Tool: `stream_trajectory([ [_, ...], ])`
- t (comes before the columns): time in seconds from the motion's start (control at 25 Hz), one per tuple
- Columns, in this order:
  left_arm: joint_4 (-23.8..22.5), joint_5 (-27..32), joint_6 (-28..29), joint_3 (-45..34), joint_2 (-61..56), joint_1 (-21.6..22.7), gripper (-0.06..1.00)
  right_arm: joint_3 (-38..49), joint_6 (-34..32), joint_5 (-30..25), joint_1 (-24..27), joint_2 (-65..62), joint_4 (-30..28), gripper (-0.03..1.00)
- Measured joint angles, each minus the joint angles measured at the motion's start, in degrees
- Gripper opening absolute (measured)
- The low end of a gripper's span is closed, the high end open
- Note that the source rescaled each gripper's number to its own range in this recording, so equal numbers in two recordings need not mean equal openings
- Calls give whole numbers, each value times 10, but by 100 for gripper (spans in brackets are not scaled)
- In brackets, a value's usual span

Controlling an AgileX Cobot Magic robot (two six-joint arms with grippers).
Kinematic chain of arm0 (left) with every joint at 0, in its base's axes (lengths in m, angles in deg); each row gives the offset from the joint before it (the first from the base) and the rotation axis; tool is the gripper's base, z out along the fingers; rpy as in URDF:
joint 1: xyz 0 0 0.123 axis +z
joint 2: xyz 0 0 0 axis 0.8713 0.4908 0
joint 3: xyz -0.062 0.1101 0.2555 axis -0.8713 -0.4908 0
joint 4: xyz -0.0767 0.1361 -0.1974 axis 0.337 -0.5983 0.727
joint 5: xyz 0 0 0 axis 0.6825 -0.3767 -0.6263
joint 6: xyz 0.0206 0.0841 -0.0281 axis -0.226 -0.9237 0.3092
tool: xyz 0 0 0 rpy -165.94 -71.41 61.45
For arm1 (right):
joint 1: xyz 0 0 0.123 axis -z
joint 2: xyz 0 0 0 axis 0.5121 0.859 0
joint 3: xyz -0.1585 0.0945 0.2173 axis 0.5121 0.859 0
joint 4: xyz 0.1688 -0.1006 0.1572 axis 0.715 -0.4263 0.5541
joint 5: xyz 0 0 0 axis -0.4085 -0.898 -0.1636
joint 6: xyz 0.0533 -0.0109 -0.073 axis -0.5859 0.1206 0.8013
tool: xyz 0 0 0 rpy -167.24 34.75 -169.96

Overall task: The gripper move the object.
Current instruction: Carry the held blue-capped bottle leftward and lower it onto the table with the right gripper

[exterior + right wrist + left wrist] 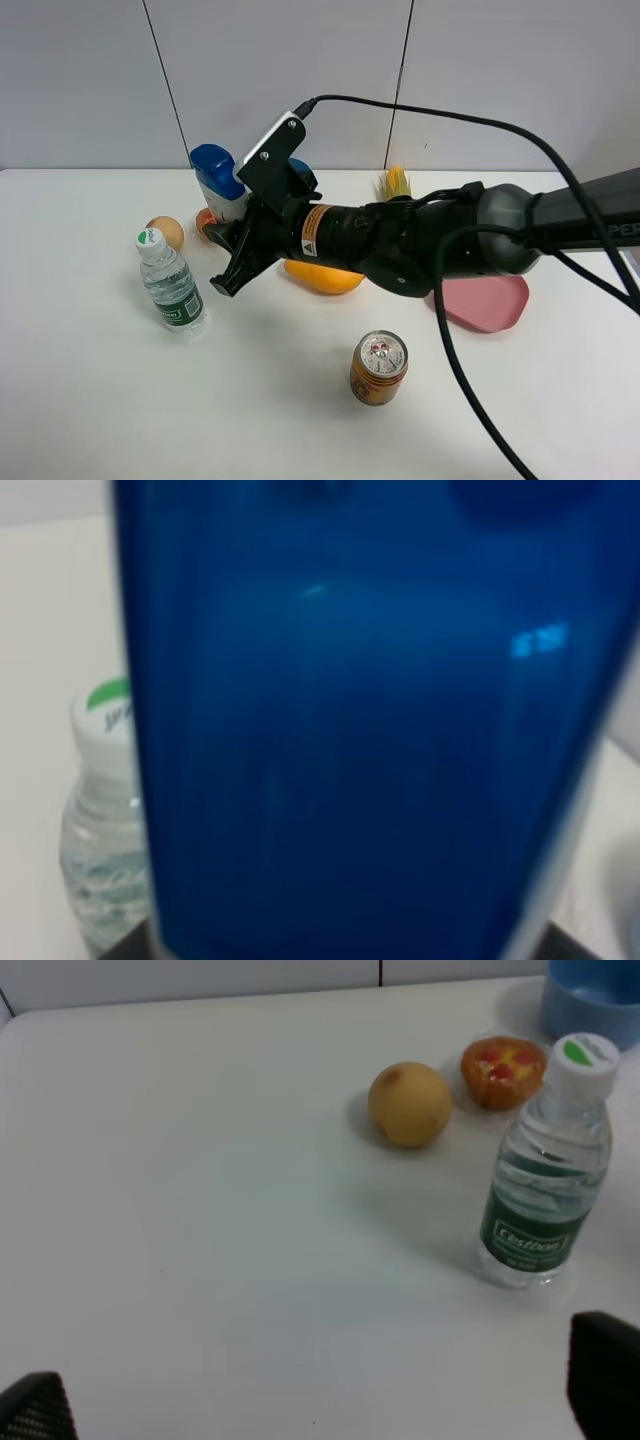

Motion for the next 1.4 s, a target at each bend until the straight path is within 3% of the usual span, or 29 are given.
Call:
stream_trajectory([
  [0.48,0,0,0,0,0,0,100,0,-6,60,-1,85,9,0],
  [1.4,0,0,0,0,0,0,100,-1,6,110,20,166,23,0],
])
